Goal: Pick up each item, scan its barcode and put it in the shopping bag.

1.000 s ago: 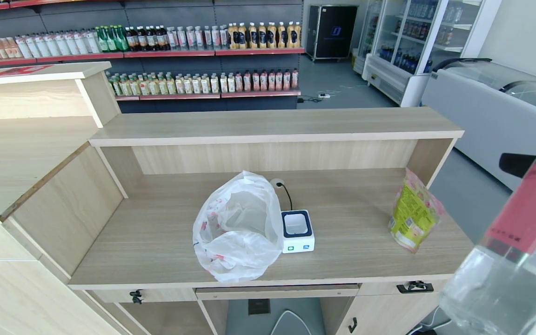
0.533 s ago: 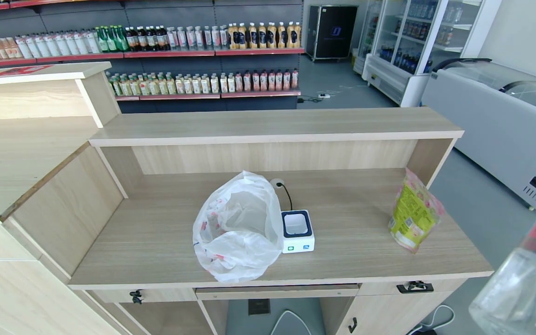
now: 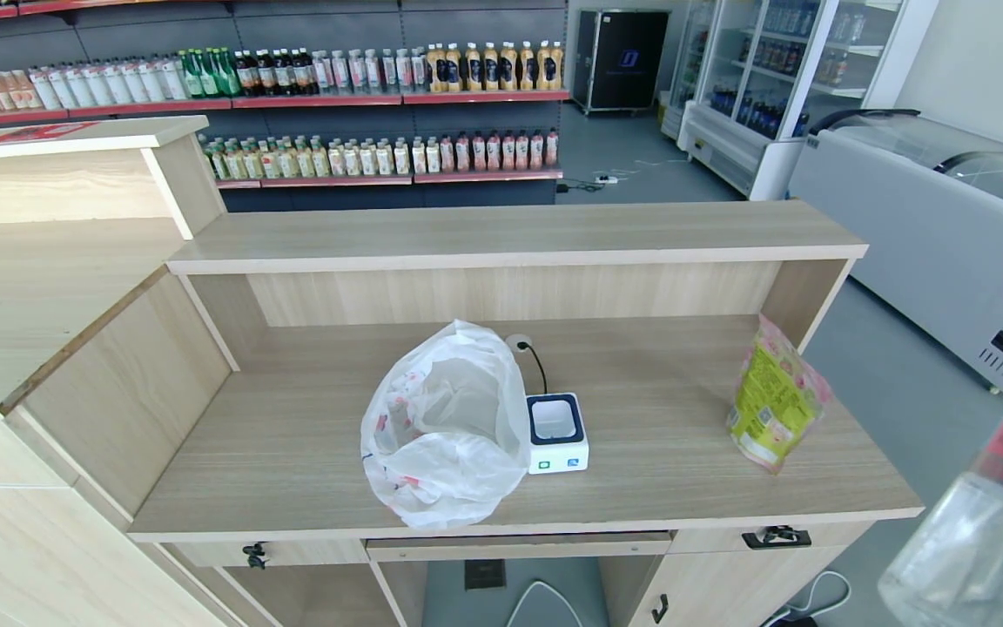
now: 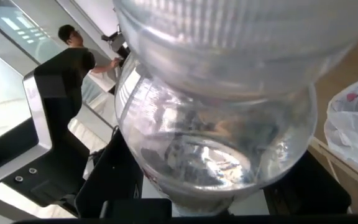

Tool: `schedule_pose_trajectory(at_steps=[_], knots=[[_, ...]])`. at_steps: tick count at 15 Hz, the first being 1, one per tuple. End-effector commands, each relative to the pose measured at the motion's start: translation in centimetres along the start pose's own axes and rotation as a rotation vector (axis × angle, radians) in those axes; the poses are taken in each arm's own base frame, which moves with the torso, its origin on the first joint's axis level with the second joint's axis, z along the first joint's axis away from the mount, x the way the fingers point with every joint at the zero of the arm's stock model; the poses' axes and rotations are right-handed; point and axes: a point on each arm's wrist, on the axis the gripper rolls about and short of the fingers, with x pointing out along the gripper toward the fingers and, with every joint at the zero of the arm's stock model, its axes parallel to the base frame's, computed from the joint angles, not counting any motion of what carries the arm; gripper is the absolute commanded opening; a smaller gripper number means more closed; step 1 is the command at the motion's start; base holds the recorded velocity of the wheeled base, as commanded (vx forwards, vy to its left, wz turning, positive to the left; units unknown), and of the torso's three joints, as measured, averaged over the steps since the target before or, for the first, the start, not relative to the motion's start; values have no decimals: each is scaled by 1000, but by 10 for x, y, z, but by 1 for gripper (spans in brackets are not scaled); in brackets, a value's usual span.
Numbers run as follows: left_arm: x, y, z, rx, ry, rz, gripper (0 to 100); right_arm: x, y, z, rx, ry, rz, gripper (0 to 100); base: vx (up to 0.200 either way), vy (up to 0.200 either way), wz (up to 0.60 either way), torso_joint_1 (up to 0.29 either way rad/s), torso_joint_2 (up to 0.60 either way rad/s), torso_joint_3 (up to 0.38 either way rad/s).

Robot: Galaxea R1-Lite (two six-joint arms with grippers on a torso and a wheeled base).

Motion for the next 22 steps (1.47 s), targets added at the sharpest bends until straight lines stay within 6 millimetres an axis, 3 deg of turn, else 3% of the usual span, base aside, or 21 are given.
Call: schedule_pose_trajectory(at_steps=[1, 3, 7, 10, 16, 22], knots=[[0, 0, 0, 0, 0, 1, 100, 0, -8, -6, -26, 7, -42, 0, 0, 0, 0, 0, 0, 0], [0, 0, 0, 0, 0, 0, 100, -2, -43, -15, -207, 18, -243, 0, 0, 0, 0, 0, 0, 0], [0, 0, 0, 0, 0, 0, 100, -45, -112, -38, -518, 11, -706, 0, 0, 0, 0, 0, 0, 0], [0, 0, 0, 0, 0, 0, 100, -69, -143, -50, -600, 42, -934, 0, 0, 0, 0, 0, 0, 0], [0, 0, 0, 0, 0, 0, 100, -100, -167, -54, -885, 220, -1086, 0, 0, 0, 0, 0, 0, 0], [0, 0, 0, 0, 0, 1, 100, -107, -174, -57, -1001, 332, -1104, 0, 0, 0, 0, 0, 0, 0]])
